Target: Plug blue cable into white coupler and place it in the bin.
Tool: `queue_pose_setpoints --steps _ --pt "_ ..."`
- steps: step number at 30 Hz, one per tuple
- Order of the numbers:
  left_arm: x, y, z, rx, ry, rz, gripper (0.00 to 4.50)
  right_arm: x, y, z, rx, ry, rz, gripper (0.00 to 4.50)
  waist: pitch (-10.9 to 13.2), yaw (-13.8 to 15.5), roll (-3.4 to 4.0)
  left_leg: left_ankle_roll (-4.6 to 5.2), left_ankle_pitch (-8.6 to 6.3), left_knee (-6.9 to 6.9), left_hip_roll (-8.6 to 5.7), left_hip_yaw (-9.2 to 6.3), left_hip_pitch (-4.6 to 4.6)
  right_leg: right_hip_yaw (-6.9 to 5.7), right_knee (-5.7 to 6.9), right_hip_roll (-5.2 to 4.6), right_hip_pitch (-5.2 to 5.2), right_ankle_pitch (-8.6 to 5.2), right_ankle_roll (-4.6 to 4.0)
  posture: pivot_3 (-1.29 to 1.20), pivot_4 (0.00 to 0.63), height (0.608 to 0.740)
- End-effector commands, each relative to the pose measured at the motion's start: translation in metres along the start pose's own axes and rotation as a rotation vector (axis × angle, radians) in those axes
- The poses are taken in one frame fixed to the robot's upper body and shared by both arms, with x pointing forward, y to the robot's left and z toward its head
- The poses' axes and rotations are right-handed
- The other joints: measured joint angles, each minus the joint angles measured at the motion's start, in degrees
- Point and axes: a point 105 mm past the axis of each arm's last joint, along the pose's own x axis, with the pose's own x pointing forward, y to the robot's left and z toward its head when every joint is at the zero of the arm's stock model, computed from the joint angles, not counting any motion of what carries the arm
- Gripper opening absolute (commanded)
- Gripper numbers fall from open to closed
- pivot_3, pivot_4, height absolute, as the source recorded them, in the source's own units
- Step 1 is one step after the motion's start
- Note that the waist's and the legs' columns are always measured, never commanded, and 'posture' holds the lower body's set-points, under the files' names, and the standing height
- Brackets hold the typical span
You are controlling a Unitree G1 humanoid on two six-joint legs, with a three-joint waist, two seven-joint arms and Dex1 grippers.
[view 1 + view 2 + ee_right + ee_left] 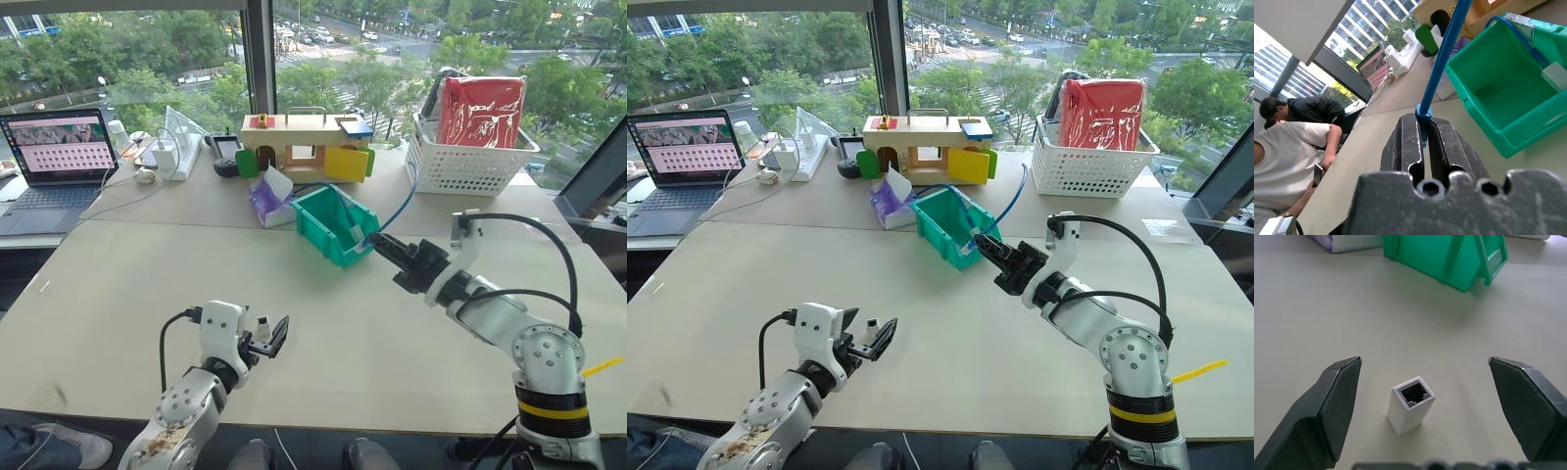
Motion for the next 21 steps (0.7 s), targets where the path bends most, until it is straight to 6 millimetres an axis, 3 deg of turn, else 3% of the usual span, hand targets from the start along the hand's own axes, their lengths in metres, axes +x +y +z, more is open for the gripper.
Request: queue_pose_setpoints --steps 1,8,12,19,21 --pt "0.005 0.000 -0.005 0.016 0.031 0.025 4.48 -0.005 0.010 0.014 -0.021 -0.057 0.026 0.00 0.0 -0.1 0.00 0.00 0.00 0.00 0.00 0.00 0.00 0.00 0.00 0.00 -0.01 0.00 -0.01 0.00 0.150 0.735" --pt "0.009 0.011 -0.026 0.078 0.143 0.101 4.48 -0.008 0.007 0.017 -0.035 -0.054 0.019 0.00 0.0 0.0 0.00 0.00 0.00 0.00 -0.01 -0.02 0.00 0.00 -0.01 -0.01 0.00 -0.01 -0.13 0.00 0.150 0.735" --pt "0.009 0.011 -0.030 0.107 0.161 0.103 3.35 -0.010 0.004 0.019 -0.042 -0.054 0.015 0.00 0.0 -0.2 0.02 0.00 0.00 0.00 0.02 -0.05 0.02 0.00 0.00 0.00 0.00 -0.06 -0.21 0.00 0.150 0.735" --pt "0.010 0.023 -0.023 0.172 0.136 0.096 0.74 -0.009 0.003 0.017 -0.036 -0.071 0.012 0.00 0.0 -0.1 0.02 0.00 0.00 0.00 -0.01 -0.09 0.01 0.01 -0.02 -0.04 0.01 -0.16 -0.38 0.00 0.150 0.735" --pt "0.012 0.023 -0.019 0.190 0.107 0.049 0.73 -0.009 0.002 0.017 -0.036 -0.077 0.011 0.00 0.0 0.0 0.03 0.00 0.00 0.00 0.00 -0.08 0.02 0.01 -0.01 -0.03 0.01 -0.17 -0.39 0.00 0.150 0.735"
